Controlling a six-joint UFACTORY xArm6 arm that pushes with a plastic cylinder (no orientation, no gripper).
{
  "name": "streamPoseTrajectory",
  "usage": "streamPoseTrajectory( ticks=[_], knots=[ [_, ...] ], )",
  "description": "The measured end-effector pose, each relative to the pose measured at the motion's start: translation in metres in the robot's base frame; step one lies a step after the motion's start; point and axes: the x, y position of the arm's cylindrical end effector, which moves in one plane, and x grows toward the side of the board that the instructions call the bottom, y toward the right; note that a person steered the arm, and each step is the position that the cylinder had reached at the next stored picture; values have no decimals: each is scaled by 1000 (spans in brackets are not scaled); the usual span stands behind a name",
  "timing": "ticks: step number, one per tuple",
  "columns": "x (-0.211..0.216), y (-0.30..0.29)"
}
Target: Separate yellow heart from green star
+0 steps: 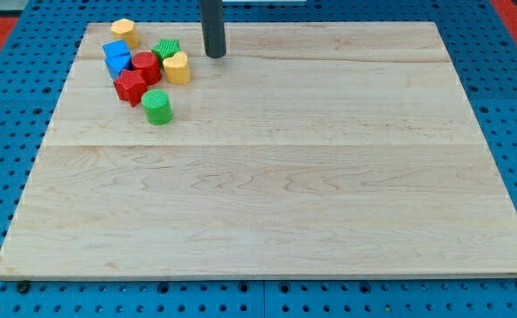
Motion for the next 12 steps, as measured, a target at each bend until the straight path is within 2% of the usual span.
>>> streamPoseTrajectory(
  ticks=[2,4,5,7,8,10,12],
  knots=[
    [-50,-25],
    [-52,-42],
    [-38,-62],
    [-38,-68],
    [-24,-68],
    [30,-45],
    [124,-25]
  ],
)
